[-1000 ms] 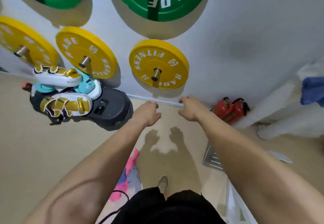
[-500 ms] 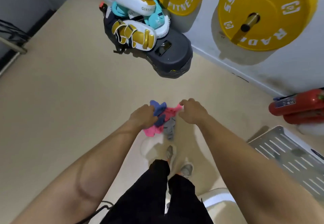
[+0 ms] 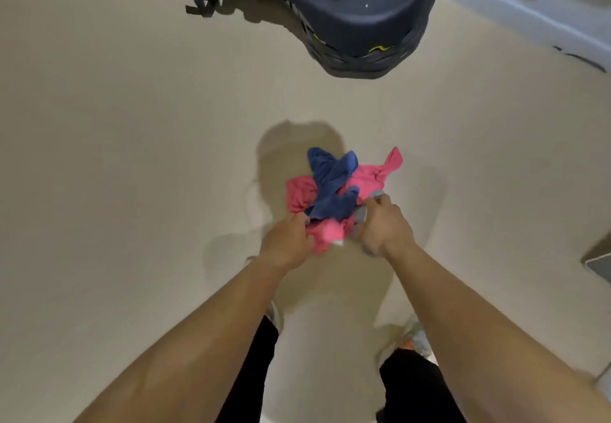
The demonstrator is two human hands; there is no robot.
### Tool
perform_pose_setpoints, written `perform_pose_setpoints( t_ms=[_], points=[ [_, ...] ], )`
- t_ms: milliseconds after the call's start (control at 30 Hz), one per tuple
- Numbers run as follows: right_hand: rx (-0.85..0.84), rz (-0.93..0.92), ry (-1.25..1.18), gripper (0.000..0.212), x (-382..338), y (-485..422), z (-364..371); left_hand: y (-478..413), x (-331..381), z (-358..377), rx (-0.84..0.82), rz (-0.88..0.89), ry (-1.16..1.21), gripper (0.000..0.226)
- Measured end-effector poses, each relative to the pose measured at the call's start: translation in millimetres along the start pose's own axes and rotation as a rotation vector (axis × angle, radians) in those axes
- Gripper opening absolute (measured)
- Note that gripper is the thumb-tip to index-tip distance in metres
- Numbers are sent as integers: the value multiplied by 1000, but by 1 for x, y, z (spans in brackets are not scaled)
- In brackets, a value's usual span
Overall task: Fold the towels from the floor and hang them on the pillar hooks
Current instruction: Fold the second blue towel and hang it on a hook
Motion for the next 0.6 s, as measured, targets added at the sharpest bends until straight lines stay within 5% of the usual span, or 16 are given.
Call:
perform_pose_setpoints(
  t_ms=[367,600],
  points=[
    [104,-18,118,63,40,-227,193,-259,-105,140,151,132,103,43],
    [99,-43,22,17,47,-234,215,-282,-99,150,157,171,193,23]
  ],
)
Point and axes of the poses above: each hand's wrist, its own y-axis away from the middle knuckle, its own z-axis out of the palm, x = y × z, the point moved 9 cm from there along -y, towards the middle knuckle, and after that the axes turned 1 degree about y, right-handed, at the moved point
